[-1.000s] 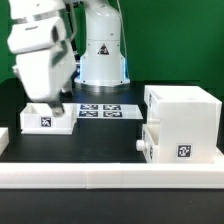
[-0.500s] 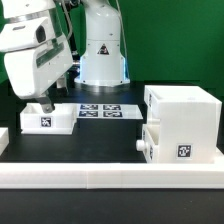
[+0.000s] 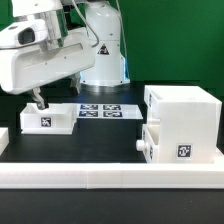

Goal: Assemble drawer

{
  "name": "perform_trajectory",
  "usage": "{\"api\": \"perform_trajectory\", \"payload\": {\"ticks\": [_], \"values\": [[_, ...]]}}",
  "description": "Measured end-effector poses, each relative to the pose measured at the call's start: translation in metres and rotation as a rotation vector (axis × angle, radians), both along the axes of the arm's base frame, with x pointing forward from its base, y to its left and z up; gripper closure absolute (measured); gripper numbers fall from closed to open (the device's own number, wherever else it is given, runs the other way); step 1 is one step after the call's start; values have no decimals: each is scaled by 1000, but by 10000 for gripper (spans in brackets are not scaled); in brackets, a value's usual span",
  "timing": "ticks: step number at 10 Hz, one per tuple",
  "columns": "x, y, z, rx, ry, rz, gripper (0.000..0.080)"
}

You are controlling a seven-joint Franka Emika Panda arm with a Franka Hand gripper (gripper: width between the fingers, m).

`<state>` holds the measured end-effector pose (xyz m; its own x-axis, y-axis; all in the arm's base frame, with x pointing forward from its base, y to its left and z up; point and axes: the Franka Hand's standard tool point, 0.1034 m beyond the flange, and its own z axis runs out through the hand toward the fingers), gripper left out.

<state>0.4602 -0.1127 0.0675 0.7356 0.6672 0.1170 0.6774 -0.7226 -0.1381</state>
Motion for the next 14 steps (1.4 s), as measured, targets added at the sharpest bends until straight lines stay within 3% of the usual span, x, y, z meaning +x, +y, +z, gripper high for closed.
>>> {"api": "perform_trajectory", "payload": {"ticks": [5, 9, 14], "values": [[-6, 2, -4, 3, 65, -348, 151], [-10, 9, 0, -24, 82, -814, 151], [-46, 17, -30, -49, 9, -735, 151]]}}
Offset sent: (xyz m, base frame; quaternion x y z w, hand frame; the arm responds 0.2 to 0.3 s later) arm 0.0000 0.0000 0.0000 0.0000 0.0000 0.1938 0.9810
